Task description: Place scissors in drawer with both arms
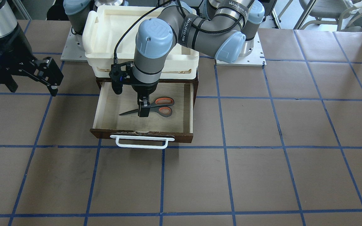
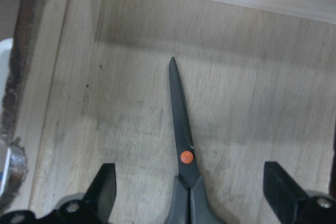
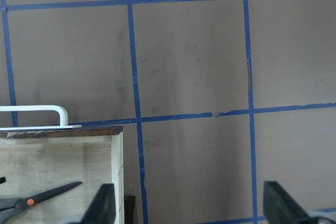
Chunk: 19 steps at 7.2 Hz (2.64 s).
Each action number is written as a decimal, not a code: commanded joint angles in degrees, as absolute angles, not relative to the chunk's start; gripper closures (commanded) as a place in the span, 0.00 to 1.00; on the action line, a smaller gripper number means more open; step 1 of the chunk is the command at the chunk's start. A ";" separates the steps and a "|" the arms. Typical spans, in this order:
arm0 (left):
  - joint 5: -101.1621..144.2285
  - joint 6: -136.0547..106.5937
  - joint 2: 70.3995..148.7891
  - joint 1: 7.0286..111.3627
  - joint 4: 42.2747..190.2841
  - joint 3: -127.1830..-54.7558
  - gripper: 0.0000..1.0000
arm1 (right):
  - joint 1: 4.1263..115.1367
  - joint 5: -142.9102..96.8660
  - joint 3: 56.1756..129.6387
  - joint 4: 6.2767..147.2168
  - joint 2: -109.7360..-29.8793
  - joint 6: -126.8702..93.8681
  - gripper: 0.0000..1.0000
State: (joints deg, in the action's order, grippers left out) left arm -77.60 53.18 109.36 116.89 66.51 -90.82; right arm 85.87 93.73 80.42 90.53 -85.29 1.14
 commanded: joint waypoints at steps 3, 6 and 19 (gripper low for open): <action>-77.52 53.44 104.34 111.02 69.15 -88.68 0.00 | 85.96 93.69 80.42 90.62 -85.34 1.14 0.00; -77.78 56.07 97.32 103.30 81.51 -88.24 0.00 | 85.96 93.34 80.42 90.35 -85.87 1.14 0.00; -85.61 12.39 87.63 83.76 98.97 -90.62 0.00 | 88.42 88.59 80.33 83.15 -87.28 -2.08 0.00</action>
